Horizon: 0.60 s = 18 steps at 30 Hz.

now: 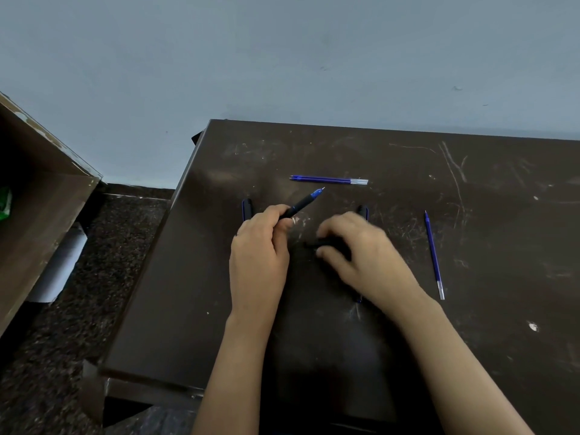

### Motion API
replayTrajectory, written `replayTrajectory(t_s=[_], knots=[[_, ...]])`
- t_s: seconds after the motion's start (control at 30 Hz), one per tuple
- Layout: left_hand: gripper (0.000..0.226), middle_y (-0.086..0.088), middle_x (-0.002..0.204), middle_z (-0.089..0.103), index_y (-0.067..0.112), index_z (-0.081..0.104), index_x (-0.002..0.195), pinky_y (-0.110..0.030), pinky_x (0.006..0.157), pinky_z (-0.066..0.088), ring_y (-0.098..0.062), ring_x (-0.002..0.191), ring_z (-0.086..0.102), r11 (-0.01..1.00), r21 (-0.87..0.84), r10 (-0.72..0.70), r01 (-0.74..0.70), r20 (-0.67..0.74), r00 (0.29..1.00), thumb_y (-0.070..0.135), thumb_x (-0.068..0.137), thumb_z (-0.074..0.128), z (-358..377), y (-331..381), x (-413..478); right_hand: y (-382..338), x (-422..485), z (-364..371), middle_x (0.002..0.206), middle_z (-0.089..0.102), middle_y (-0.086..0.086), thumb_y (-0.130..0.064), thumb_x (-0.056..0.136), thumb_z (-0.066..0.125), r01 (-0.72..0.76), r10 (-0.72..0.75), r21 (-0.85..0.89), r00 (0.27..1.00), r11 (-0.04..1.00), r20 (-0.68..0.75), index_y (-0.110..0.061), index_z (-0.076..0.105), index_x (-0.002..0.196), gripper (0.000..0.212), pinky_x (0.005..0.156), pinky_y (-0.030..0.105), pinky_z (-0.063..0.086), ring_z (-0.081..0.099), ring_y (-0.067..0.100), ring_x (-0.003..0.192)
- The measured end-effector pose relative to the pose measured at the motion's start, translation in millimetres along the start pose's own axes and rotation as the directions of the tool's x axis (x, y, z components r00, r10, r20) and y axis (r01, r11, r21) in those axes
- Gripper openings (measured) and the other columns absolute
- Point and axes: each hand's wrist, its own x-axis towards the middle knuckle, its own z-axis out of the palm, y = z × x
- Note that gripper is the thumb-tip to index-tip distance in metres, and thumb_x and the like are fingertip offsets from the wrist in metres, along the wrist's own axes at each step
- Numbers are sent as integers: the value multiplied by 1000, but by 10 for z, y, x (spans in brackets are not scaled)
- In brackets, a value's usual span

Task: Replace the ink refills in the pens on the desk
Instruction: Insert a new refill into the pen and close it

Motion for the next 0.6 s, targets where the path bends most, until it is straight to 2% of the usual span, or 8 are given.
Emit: replayTrajectory(t_s=[0.1,0.2,0.47,0.53,0.6], knots=[[23,4,97,68,17,65,116,-45,86,51,-11,90,60,1000,13,14,-14,-9,1000,17,97,52,3,-10,-1,50,1,-111,90,63,-5,-11,80,69,-141,196,217,946,966,-259,-20,62,94,18,75,19,46,55,5,76],[24,3,98,70,17,67,115,-48,88,50,-11,89,60,999,18,38,-38,0,999,15,95,53,19,-22,-5,72,4,-176,85,66,-12,-8,81,69,-210,340,397,894,894,-293,-21,64,91,17,74,23,50,59,5,74],[21,5,95,70,18,69,109,-49,85,50,-13,86,61,994,43,94,-96,34,995,12,90,61,55,-23,-11,123,-1,-176,91,67,-8,-5,80,70,-190,328,394,890,899,-318,-24,66,93,23,81,26,52,62,6,81],[22,6,95,71,20,70,108,-49,84,50,-14,86,60,992,51,110,-113,59,992,12,89,63,65,-12,-13,129,-2,-177,91,66,-10,-4,79,70,-176,301,362,896,915,-326,-24,68,93,25,80,24,50,60,5,81],[22,5,95,71,20,70,109,-48,84,50,-15,87,60,989,60,132,-139,97,986,12,89,63,66,-1,-19,139,-2,-185,90,64,-10,-1,77,70,-137,235,304,920,943,-314,-21,70,93,25,76,15,46,58,2,82]])
